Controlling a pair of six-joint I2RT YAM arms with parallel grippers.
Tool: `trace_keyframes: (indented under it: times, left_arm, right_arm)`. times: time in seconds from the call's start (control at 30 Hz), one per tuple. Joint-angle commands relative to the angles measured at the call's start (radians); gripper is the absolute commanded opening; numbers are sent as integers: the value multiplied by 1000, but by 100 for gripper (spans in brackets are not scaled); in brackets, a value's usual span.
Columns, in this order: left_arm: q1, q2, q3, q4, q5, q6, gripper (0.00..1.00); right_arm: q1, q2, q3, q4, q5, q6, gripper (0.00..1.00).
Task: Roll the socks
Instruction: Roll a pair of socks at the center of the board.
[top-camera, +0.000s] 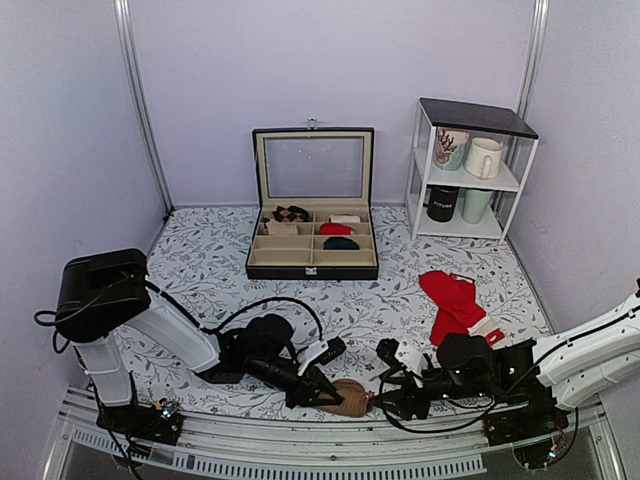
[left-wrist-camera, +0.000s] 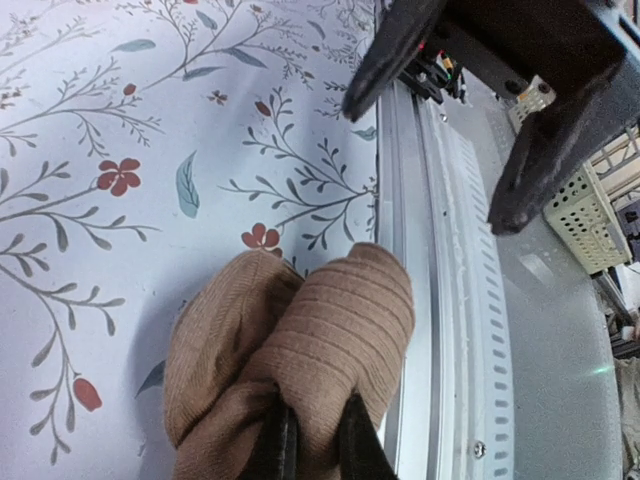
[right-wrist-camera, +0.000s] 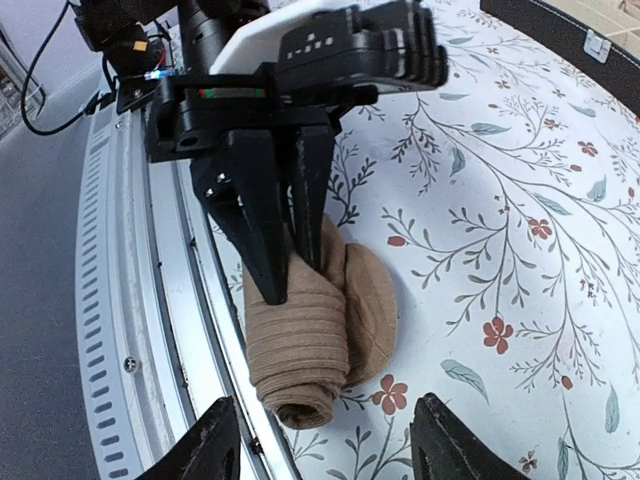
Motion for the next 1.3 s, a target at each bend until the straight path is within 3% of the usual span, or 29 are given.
trace_keyframes:
  times: [0.0,0.27,0.77,1.13,1.27]
  left_arm:
    - [5,99,-52,-335,-63,-3,0]
    - [8,100,-50,-333,-63,-3,0]
    - [11,135,-51,-318,-51,1,0]
    - [18,147,-46,-293,-37,-6,0]
    - [20,101,-46,-274,-64,2,3]
  right_arm:
    - [41,35,7,32,56,-76,60]
    - [130,231,118,46,132,-105,60]
    - [161,363,173,95,123,-99,60]
    - [166,408,155,97,81,-16,24]
    - [164,434,135,112,71,34,17]
